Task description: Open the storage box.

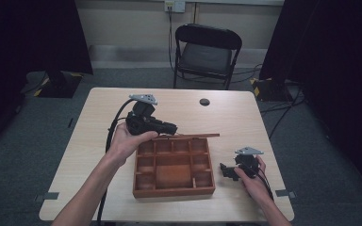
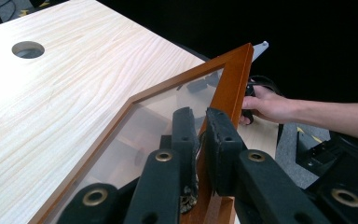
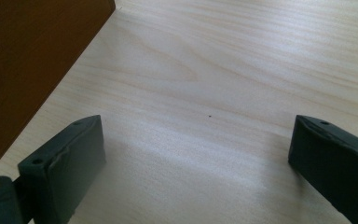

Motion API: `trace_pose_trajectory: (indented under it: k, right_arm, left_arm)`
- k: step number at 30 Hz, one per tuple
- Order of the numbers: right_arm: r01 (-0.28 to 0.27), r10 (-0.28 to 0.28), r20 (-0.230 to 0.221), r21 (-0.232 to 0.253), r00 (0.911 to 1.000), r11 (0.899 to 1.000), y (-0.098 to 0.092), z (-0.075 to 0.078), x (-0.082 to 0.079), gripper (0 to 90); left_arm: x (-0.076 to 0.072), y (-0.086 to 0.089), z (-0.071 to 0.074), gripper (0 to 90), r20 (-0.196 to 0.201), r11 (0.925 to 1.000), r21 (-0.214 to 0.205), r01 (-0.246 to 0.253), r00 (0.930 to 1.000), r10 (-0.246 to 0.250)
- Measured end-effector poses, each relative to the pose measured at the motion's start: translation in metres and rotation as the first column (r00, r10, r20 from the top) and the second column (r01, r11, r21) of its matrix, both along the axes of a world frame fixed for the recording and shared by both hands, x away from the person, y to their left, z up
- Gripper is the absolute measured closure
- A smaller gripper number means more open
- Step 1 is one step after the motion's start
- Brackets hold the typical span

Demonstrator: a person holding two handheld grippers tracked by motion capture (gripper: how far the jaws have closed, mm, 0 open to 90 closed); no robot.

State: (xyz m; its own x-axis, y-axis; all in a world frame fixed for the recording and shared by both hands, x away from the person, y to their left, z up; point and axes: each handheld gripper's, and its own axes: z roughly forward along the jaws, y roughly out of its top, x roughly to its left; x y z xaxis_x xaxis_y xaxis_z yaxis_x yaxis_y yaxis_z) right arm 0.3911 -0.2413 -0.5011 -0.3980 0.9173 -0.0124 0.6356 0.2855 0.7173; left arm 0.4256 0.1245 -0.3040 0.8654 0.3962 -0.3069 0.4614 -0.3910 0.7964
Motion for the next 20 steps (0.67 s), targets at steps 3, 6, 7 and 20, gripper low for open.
trace_pose_trajectory:
  k: [3, 6, 7, 20]
  right_arm:
    - [-0.001, 0.001, 0.001, 0.000, 1.0000, 1.000, 0.0000, 0.0000, 0.0000, 2.8]
    - [0.001, -0.001, -0.001, 0.001, 1.0000, 1.000, 0.0001, 0.0000, -0.0001, 2.7]
    - [-0.001, 0.001, 0.000, -0.001, 1.0000, 1.000, -0.0001, 0.0000, 0.0000, 2.7]
    - [0.001, -0.001, -0.001, 0.001, 1.0000, 1.000, 0.0001, 0.0000, -0.0001, 2.7]
  left_arm:
    - [-0.0004, -0.0002, 0.0000, 82.6, 0.005, 1.0000, 0.003, 0.002, 1.0000, -0.002]
    - [-0.0008, -0.0005, 0.0000, 82.6, 0.007, 1.0000, 0.006, 0.002, 1.0000, -0.002]
    - [-0.0006, -0.0004, 0.0001, 82.6, 0.006, 1.0000, 0.005, 0.002, 1.0000, -0.002]
    - [-0.0003, -0.0002, 0.0002, 82.6, 0.005, 1.0000, 0.003, -0.002, 1.0000, 0.002]
